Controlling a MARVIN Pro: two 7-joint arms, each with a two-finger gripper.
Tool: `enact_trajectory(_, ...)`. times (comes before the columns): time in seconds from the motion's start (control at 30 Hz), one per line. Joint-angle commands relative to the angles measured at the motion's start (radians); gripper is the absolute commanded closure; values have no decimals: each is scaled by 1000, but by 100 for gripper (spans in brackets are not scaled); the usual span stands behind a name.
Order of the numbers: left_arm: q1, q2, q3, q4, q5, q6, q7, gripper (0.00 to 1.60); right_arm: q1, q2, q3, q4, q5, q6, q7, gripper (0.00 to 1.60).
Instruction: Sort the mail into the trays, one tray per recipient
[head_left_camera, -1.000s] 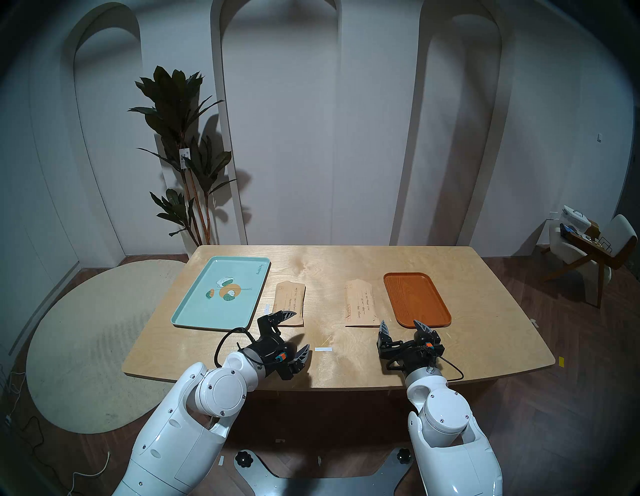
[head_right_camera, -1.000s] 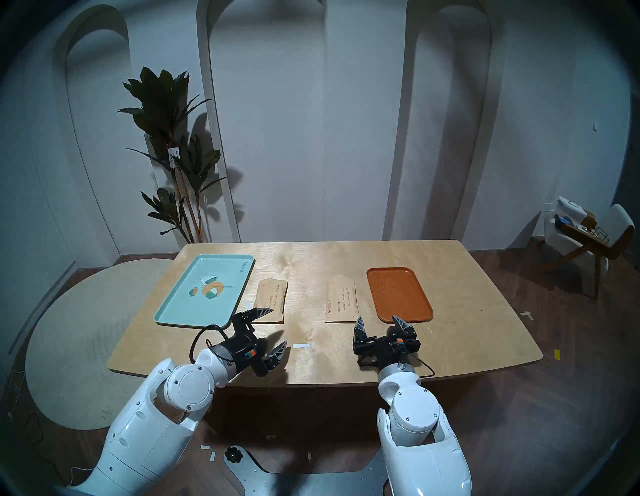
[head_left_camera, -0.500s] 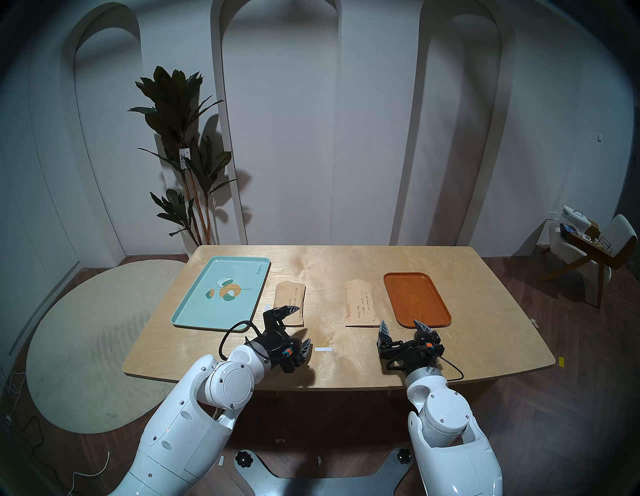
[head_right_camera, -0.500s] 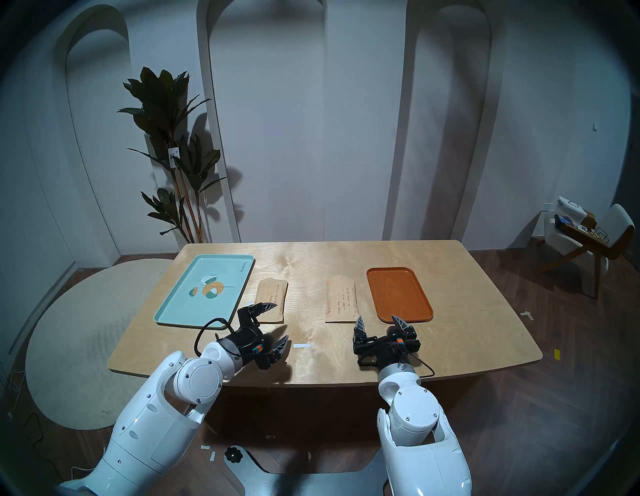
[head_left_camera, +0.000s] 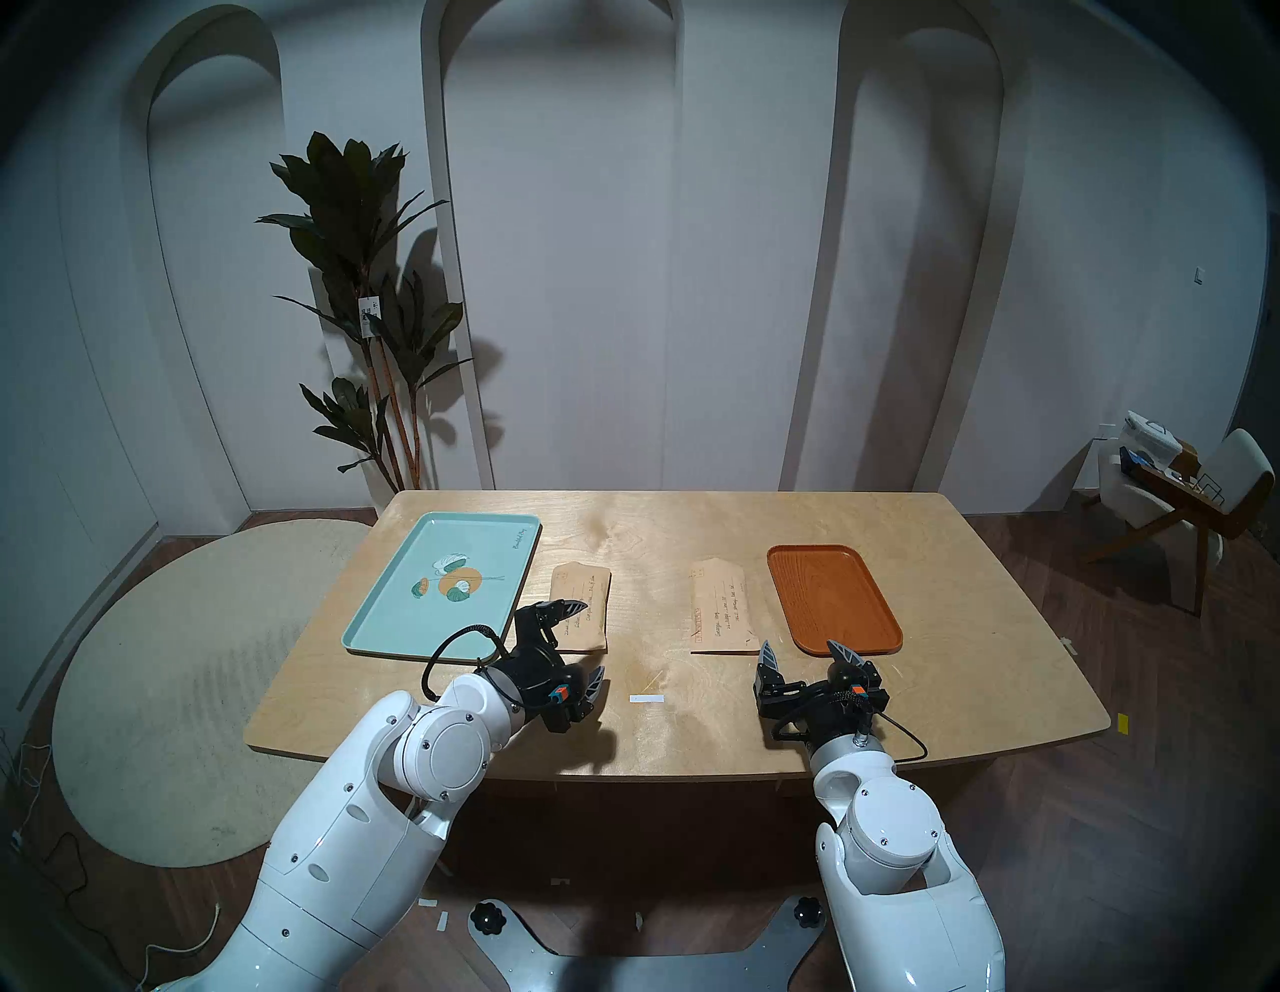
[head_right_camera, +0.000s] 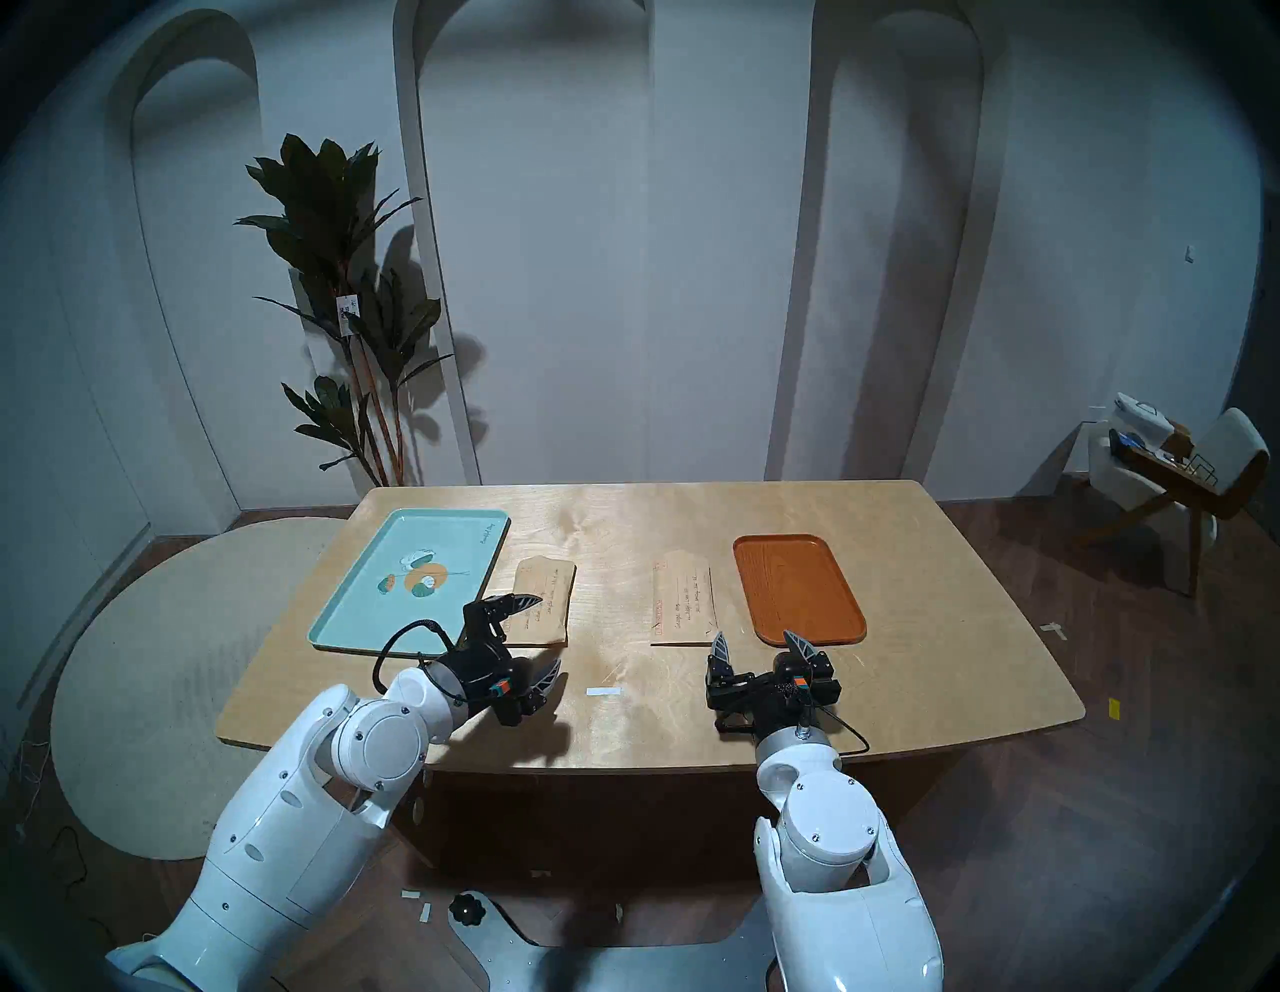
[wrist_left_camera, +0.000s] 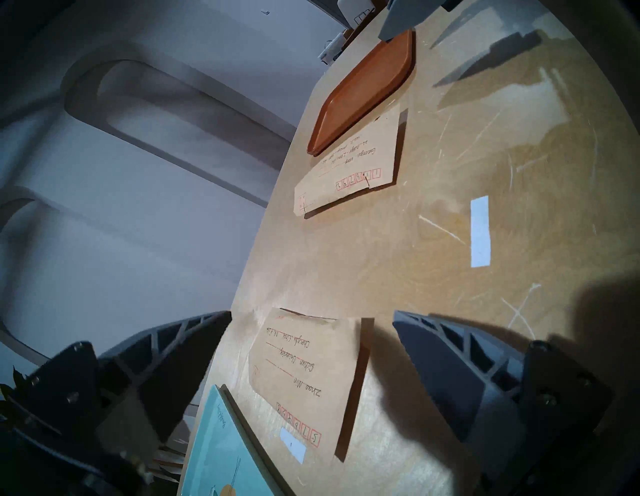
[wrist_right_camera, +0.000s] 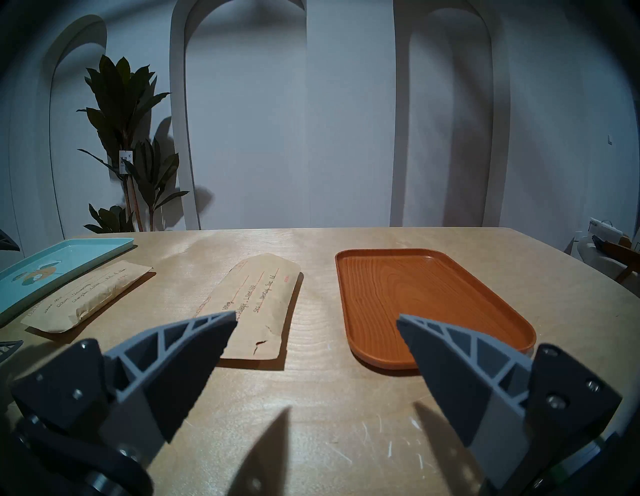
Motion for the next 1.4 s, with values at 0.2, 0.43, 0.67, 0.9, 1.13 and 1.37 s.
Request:
enact_trajectory(0.2, -3, 35, 11, -48, 57, -13, -16, 0, 2, 0, 0, -25, 0, -2, 0, 0)
enact_trajectory(0.43, -22, 23, 26, -23, 89, -10, -1, 0, 2, 0, 0, -25, 0, -2, 0, 0)
enact_trajectory(0.67, -57, 18, 55, 30, 165, -8, 41, 0, 2, 0, 0, -25, 0, -2, 0, 0)
enact_trajectory(0.9, -95, 6, 70, 88, 193, -18, 60, 0, 2, 0, 0, -24, 0, -3, 0, 0)
enact_trajectory(1.13, -137, 4, 76, 143, 216, -28, 75, 0, 2, 0, 0, -24, 0, -3, 0, 0)
enact_trajectory(1.37, -200, -3, 76, 229, 233, -48, 92, 0, 2, 0, 0, -24, 0, -3, 0, 0)
